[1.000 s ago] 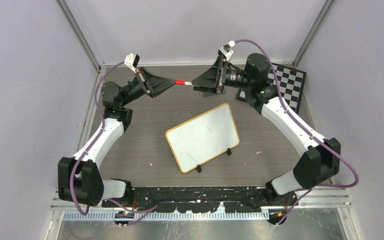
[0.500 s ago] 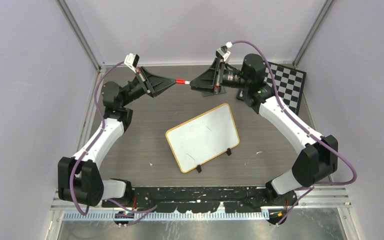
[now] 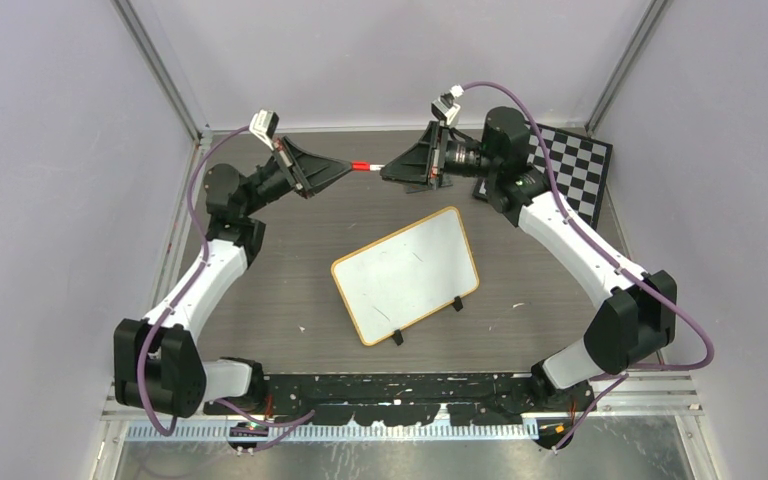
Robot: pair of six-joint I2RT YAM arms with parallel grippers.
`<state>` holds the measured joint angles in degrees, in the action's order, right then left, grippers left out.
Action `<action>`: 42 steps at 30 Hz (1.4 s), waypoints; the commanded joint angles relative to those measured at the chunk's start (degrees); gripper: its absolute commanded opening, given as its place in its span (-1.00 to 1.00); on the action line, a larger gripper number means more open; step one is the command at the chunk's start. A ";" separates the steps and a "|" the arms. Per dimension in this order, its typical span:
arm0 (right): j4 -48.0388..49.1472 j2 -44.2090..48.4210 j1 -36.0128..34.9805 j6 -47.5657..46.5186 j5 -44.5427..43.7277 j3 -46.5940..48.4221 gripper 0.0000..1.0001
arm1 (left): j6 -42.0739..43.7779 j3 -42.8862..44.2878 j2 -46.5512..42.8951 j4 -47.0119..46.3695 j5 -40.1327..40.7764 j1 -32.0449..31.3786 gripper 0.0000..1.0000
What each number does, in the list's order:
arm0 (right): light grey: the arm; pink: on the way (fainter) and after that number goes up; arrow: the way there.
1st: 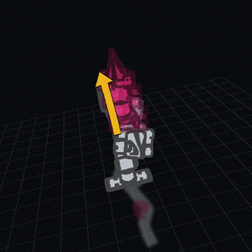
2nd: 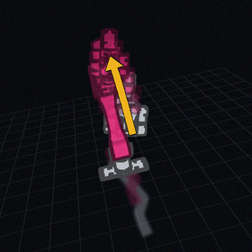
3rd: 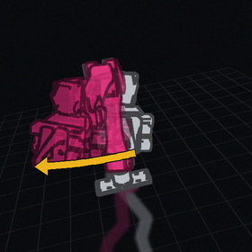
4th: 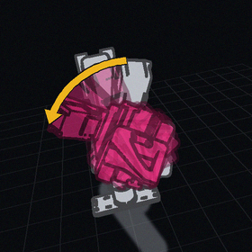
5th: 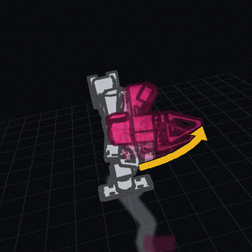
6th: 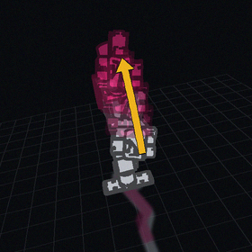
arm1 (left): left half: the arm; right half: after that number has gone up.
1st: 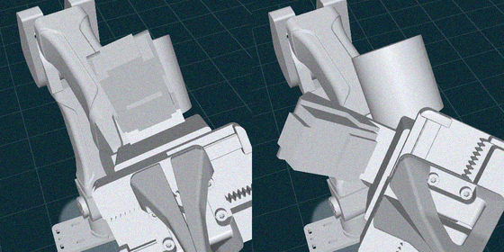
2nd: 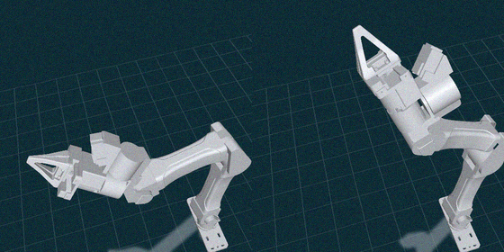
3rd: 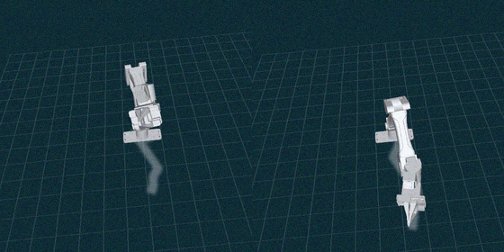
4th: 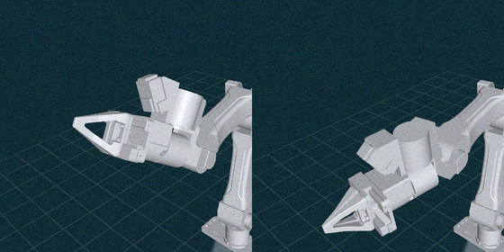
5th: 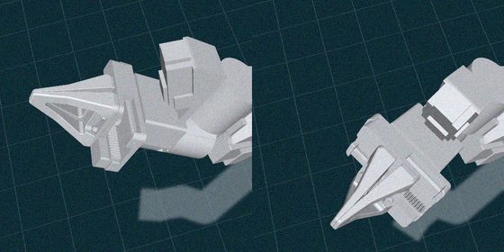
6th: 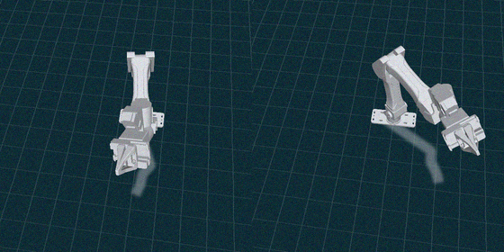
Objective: Write a sentence on the whiteboard
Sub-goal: Pick up the whiteboard marker at the center of the board, then open the pen cap.
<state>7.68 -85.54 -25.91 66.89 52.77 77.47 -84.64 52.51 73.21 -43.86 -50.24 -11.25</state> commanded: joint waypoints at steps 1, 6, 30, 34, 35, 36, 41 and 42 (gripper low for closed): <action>-2.75 1.20 -0.78 -4.24 0.17 2.85 -1.00 | 5.35 -0.02 -2.76 3.66 -3.71 -0.56 -0.74; -4.91 1.76 -0.79 -6.22 1.26 2.46 -1.00 | 7.27 1.38 -3.12 6.41 -4.61 -0.27 -0.03; -8.09 1.52 -2.17 -9.51 2.57 3.66 -0.39 | 8.70 1.70 -1.82 7.66 -5.92 -3.87 -1.00; -12.22 1.21 -1.94 -12.03 0.37 5.63 -0.26 | 8.68 0.95 -2.18 7.64 -5.66 -3.87 -1.00; -12.76 1.12 -1.91 -12.34 0.08 5.93 -0.25 | 8.69 0.93 -2.15 7.68 -5.62 -3.87 -1.00; -12.78 1.06 -1.91 -12.39 -0.09 6.09 -0.25 | 8.70 0.84 -2.19 7.59 -5.47 -3.87 -1.00; -11.60 0.92 -1.88 -11.16 -0.17 5.64 -0.43 | 8.45 0.66 -1.85 7.73 -4.56 -3.92 -1.00; -11.11 0.93 -1.91 -10.74 -0.09 5.50 -0.47 | 8.38 0.66 -1.84 7.73 -4.34 -3.88 -1.00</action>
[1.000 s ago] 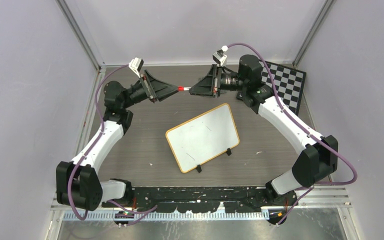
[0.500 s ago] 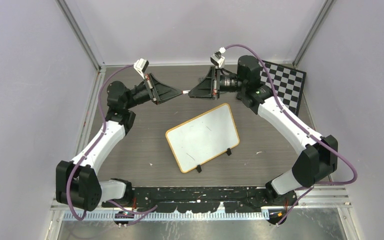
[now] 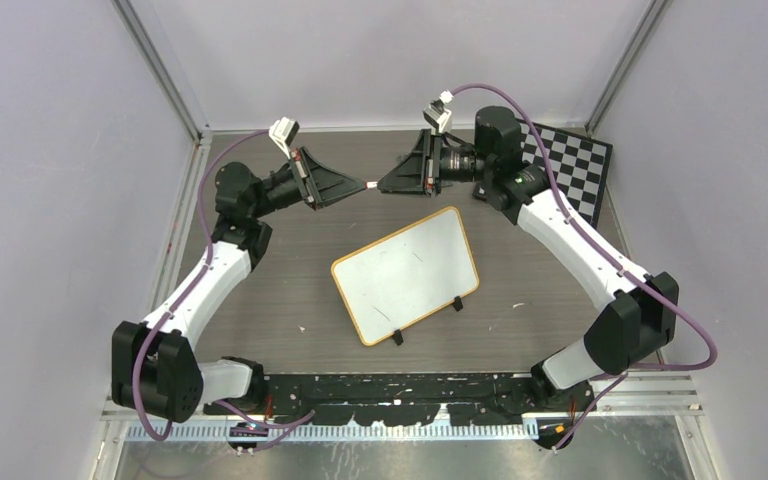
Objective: Write a sentence on the whiteboard
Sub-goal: Open the pen cap, then place the pen cap at the center of the board.
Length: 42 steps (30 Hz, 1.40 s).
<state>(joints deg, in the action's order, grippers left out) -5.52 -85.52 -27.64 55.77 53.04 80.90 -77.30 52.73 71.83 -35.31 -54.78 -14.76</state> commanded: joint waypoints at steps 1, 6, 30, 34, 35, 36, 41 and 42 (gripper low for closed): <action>2.51 0.96 -0.15 0.65 -0.35 1.91 -0.51 | 0.91 0.35 -0.40 -0.85 0.34 -0.35 -1.00; 3.18 1.19 -0.17 0.69 -0.21 1.67 -0.84 | 0.98 -0.35 -0.61 -0.88 0.38 -0.35 -1.00; -31.38 7.82 19.47 -30.34 5.10 5.30 -1.00 | 70.15 17.87 3.23 75.85 12.28 22.11 -1.00; -41.47 8.10 19.46 -39.85 2.68 6.81 -0.99 | 83.57 20.92 8.20 85.81 30.03 20.26 -1.00; -42.36 8.50 19.49 -40.84 2.45 6.43 -0.99 | 85.98 21.16 10.22 87.35 33.02 20.05 -1.00; -43.00 8.78 19.45 -41.92 2.28 5.99 -1.00 | 87.91 20.94 11.99 87.91 35.96 19.72 -1.00; -48.48 10.00 19.38 -47.83 1.03 4.71 -0.99 | 92.00 18.58 19.51 86.51 45.56 16.93 -1.00; -50.01 10.06 19.44 -49.16 0.68 4.61 -0.99 | 92.37 18.18 20.54 85.75 47.53 15.86 -1.00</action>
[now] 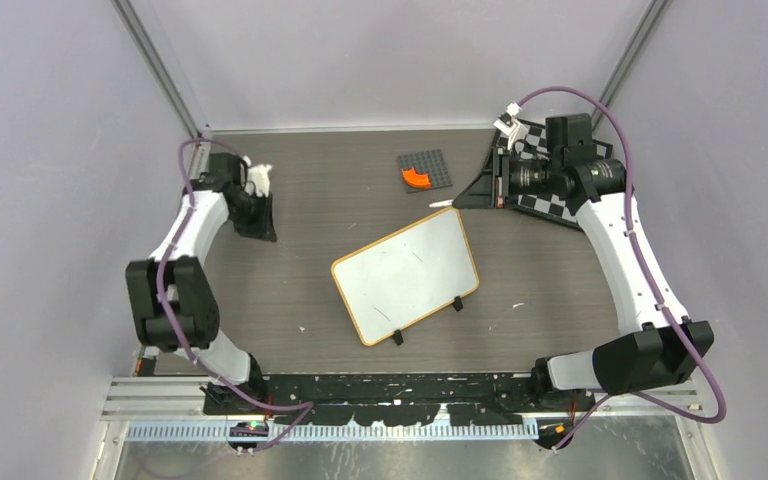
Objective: Write a sentence on the whiteboard
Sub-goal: Place the pen cap at the center of the board.
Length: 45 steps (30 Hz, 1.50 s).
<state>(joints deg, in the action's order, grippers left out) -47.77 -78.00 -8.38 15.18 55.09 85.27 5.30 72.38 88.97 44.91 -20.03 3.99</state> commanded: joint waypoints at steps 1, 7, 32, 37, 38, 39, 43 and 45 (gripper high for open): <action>-9.16 2.67 0.12 -10.00 -1.65 -0.02 -0.99 | 9.95 -1.97 4.33 4.62 14.64 -3.40 -0.99; -11.29 4.32 -0.18 -13.84 -2.55 -3.15 -0.99 | 9.76 -2.34 11.33 1.73 19.28 -8.28 -0.95; -10.17 4.74 -7.63 -18.56 -11.12 -6.87 -1.00 | 11.65 -3.97 15.77 3.59 15.34 -12.60 -0.07; -10.29 4.31 -11.91 -19.58 -15.72 -5.62 -0.99 | 12.74 -1.99 10.19 7.11 11.12 -12.48 0.39; -10.40 4.12 -12.86 -19.76 -16.31 -5.06 -1.00 | 12.99 -1.08 8.22 7.93 9.81 -12.14 0.44; -10.49 3.96 -13.62 -19.94 -16.88 -4.52 -1.00 | 13.36 -0.08 6.62 8.94 7.94 -11.52 0.56; -10.95 3.73 -16.32 -21.24 -18.17 -2.02 -1.00 | 14.61 6.21 0.57 13.61 -10.55 -4.58 0.67; -10.79 3.88 -17.65 -22.02 -18.85 -1.39 -1.00 | 15.32 8.08 -1.28 15.49 -21.98 -0.42 0.67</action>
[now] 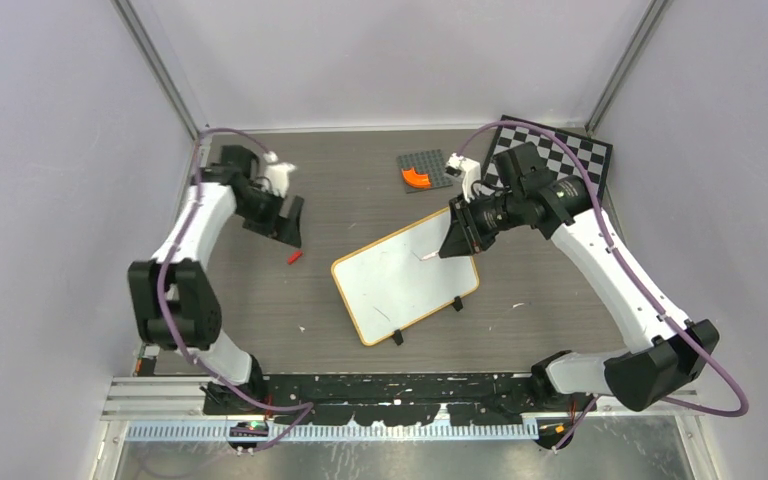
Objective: Write a sentence on the whiteboard
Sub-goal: Place the pen cap at the center of the board, then write a sentence on the whiteboard.
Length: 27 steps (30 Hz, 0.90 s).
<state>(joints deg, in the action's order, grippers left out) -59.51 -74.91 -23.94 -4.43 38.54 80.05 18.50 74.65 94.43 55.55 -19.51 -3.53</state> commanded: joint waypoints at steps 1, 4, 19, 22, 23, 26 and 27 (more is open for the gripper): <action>1.35 0.95 -2.58 -2.55 -2.78 3.96 -0.99 | 2.02 6.42 -7.28 5.59 -26.29 7.25 0.67; 3.21 1.00 -3.53 -2.88 -3.38 3.73 -0.99 | 0.75 7.57 -7.04 7.17 -38.06 5.71 0.65; 4.78 3.96 -3.91 -3.92 0.02 1.58 -0.99 | -9.13 13.05 6.22 0.28 -43.08 -12.33 0.52; 3.48 4.40 -3.87 -4.68 0.75 1.83 -0.99 | -7.27 14.08 9.32 1.58 -43.27 -14.72 0.44; 3.24 4.49 -3.91 -4.71 0.99 1.86 -0.99 | -6.73 14.45 10.16 2.01 -43.29 -15.27 0.37; 3.04 4.67 -3.90 -4.80 1.40 1.67 -1.00 | -4.93 15.60 12.34 3.37 -44.26 -16.65 0.09; 3.08 4.70 -3.90 -4.80 1.46 1.56 -1.00 | -4.26 15.94 12.81 4.12 -44.34 -17.02 -0.01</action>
<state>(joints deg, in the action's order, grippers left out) -56.51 -71.75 -27.59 -7.97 38.26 81.43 11.22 87.79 105.67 57.34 -61.21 -19.20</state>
